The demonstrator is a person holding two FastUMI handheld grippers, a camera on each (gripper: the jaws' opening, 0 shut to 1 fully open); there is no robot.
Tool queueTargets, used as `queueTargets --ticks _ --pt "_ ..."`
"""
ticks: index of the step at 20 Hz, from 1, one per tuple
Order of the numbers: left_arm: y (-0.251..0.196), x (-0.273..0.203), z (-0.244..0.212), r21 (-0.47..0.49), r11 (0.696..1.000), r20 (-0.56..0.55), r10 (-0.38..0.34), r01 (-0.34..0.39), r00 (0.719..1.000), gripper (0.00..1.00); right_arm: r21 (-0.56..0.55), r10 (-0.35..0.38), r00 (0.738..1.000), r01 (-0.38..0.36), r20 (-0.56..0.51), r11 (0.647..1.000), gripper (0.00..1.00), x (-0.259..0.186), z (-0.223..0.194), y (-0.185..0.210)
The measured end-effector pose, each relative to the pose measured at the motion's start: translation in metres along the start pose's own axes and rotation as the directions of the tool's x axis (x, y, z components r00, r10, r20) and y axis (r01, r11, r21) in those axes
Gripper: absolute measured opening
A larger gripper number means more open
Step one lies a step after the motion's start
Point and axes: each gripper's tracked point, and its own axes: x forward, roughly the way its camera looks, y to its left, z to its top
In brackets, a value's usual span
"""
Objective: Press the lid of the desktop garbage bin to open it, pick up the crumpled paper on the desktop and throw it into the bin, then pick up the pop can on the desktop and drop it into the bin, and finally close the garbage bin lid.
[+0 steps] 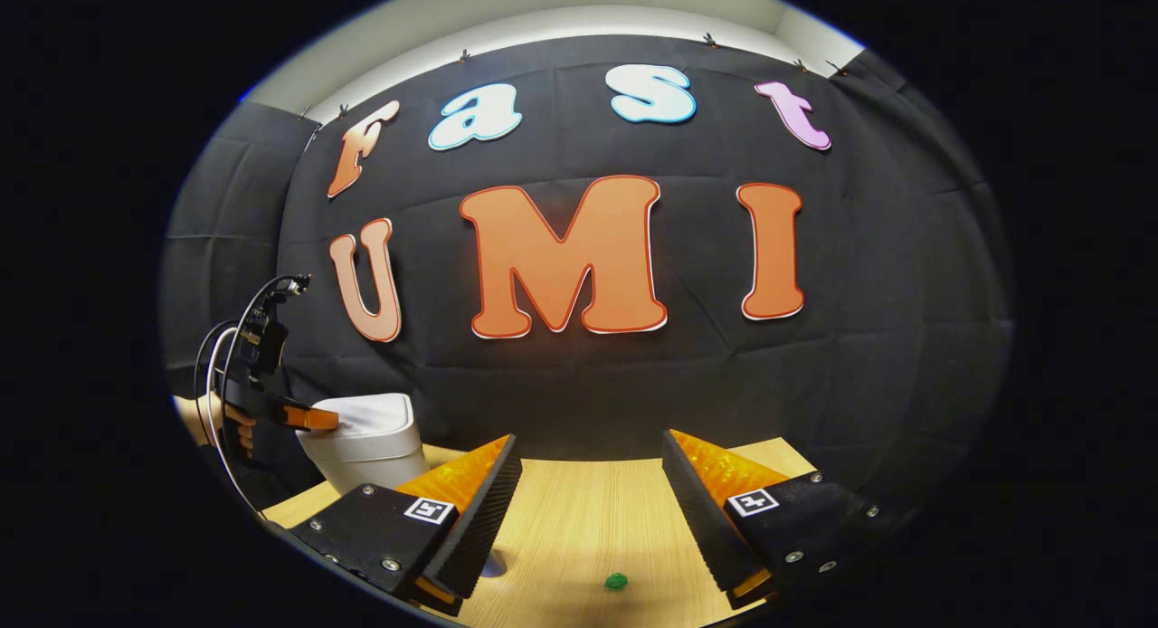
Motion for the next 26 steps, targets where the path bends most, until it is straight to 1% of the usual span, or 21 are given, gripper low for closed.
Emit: queueTargets --ticks 3,4,6,8,9,11,13,15,16,17,18,19,20,21,22,25,26 --pt "0.000 -0.010 0.006 0.021 0.999 0.023 0.031 -0.031 0.999 0.00 -0.007 -0.012 1.000 0.012 0.005 1.000 0.94 -0.001 0.004 -0.006" --pt "0.001 -0.014 0.008 0.016 0.998 0.031 0.052 -0.053 0.998 0.00 -0.003 -0.015 1.000 0.015 0.002 1.000 0.94 -0.002 0.004 -0.007" --pt "0.004 -0.028 0.022 -0.001 0.996 0.098 0.090 -0.090 0.991 0.00 -0.003 -0.021 1.000 0.021 0.003 1.000 0.94 -0.003 0.005 -0.011" --pt "0.010 -0.051 0.043 -0.010 0.990 0.186 0.138 -0.139 0.973 0.00 -0.011 -0.028 1.000 0.028 0.004 1.000 0.94 -0.005 0.005 -0.013" --pt "0.008 -0.063 0.052 -0.012 0.990 0.238 0.136 -0.137 0.962 0.00 -0.012 -0.031 1.000 0.031 0.004 0.999 0.94 -0.006 0.006 -0.014" --pt "-0.005 -0.085 0.073 -0.041 0.994 0.343 0.105 -0.097 0.933 0.00 -0.009 -0.035 0.999 0.035 0.004 0.999 0.94 -0.008 0.006 -0.015" --pt "-0.016 -0.105 0.071 -0.066 0.996 0.367 0.086 -0.066 0.926 0.03 -0.007 -0.040 0.999 0.040 0.003 0.999 0.94 -0.010 0.005 -0.017" --pt "-0.029 -0.111 0.063 -0.099 0.995 0.383 0.061 -0.024 0.922 0.27 -0.003 -0.043 0.999 0.043 0.001 0.999 0.94 -0.013 0.002 -0.019" --pt "-0.032 -0.112 0.062 -0.112 0.994 0.395 0.058 -0.014 0.917 0.41 0.007 -0.042 0.999 0.042 -0.002 0.999 0.94 -0.014 0.000 -0.020" --pt "-0.034 -0.114 0.058 -0.117 0.993 0.401 0.059 -0.013 0.914 0.45 0.020 -0.040 0.999 0.040 -0.008 0.999 0.94 -0.015 -0.001 -0.020" --pt "-0.037 -0.116 0.056 -0.118 0.993 0.404 0.056 -0.008 0.913 0.45 0.033 -0.036 0.999 0.036 -0.011 0.999 0.94 -0.016 -0.003 -0.020" --pt "-0.044 -0.120 0.055 -0.115 0.993 0.417 0.042 0.006 0.908 0.48 0.044 -0.031 0.999 0.032 -0.010 0.999 0.94 -0.017 -0.003 -0.020" --pt "-0.047 -0.124 0.054 -0.103 0.995 0.425 0.045 -0.002 0.904 0.67 0.046 -0.028 1.000 0.029 -0.011 0.999 0.94 -0.017 -0.004 -0.021" --pt "-0.050 -0.127 0.054 -0.085 0.996 0.437 0.039 -0.002 0.899 0.79 0.039 -0.028 1.000 0.028 -0.015 0.999 0.94 -0.018 -0.008 -0.021" --pt "-0.055 -0.132 0.053 -0.069 0.998 0.445 0.030 0.001 0.895 0.84 0.029 -0.026 0.999 0.027 -0.023 0.999 0.94 -0.018 -0.011 -0.022" --pt "-0.073 -0.143 0.052 -0.037 0.999 0.465 0.004 0.015 0.885 0.86 0.028 0.005 0.998 -0.004 -0.067 1.000 0.94 -0.018 -0.029 -0.016" --pt "-0.077 -0.146 0.052 -0.025 1.000 0.474 0.001 0.012 0.881 0.96 0.033 0.010 0.996 -0.007 -0.087 0.999 0.94 -0.017 -0.036 -0.016"
